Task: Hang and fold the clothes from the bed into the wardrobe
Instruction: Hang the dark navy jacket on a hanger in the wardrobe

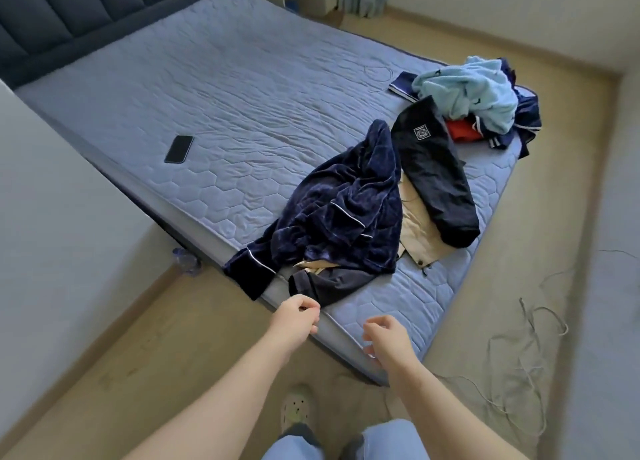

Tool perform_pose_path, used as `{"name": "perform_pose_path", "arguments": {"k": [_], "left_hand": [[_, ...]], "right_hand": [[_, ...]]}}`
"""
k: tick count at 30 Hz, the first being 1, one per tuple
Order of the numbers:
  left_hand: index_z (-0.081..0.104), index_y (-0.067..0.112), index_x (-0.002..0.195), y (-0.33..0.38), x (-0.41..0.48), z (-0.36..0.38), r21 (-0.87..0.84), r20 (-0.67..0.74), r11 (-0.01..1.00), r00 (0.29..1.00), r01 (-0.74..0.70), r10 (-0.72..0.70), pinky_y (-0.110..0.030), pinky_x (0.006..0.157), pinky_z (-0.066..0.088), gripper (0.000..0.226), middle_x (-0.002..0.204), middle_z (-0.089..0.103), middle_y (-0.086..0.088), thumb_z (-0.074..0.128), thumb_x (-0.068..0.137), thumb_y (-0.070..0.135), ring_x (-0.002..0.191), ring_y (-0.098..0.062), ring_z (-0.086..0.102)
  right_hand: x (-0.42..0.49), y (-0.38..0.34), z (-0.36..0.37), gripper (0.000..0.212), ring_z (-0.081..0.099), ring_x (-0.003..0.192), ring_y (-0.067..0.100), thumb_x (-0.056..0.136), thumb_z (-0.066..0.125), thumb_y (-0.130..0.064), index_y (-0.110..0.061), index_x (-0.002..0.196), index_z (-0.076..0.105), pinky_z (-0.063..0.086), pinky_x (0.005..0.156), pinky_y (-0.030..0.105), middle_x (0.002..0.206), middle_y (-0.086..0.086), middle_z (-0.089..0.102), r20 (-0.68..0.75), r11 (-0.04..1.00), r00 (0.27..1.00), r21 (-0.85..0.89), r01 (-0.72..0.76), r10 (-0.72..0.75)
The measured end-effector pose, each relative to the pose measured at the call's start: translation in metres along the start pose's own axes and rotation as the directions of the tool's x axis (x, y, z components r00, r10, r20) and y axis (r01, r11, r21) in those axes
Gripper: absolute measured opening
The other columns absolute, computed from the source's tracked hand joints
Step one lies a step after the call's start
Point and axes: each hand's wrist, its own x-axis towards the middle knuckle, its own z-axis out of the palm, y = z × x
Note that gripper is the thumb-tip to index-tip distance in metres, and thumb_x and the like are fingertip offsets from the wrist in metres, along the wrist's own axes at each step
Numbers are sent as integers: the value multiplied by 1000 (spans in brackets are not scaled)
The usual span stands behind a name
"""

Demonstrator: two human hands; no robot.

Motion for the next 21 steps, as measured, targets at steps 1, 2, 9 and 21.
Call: {"name": "perform_pose_path", "arguments": {"k": [1,2,9,21], "left_hand": [[55,21,82,9,10,5,23,8,1000,1000,-5,5,-18,53,37,20,78,59,3,43,92,9,64,-9,55],[55,21,80,16,18,8,32,12,999,1000,-11,10,-18,53,37,21,78,59,2,43,92,9,64,-9,55],[57,22,81,67,97,72,3,-5,997,997,79,-79,-20,53,37,18,77,60,3,45,92,15,62,-11,55],[56,25,89,101,241,159,155,-121,965,973,214,-196,-28,70,45,6,101,59,0,51,90,21,81,-16,56]], "right_hand": [[9,-4,-7,11,48,71,21,91,46,-13,-17,83,51,38,59,28,87,7,54,-7,1000,1000,6,-12,12],[14,-9,-12,11,48,70,21,92,45,-13,-16,83,50,38,59,28,86,7,54,-7,1000,1000,8,-16,16],[102,-42,-69,8,51,68,18,92,45,-14,-17,87,51,40,58,27,83,6,56,20,997,999,-59,-44,45],[283,-79,-132,9,46,73,22,89,39,-12,-10,89,48,35,62,30,82,6,51,145,927,975,-358,-109,171]]}}
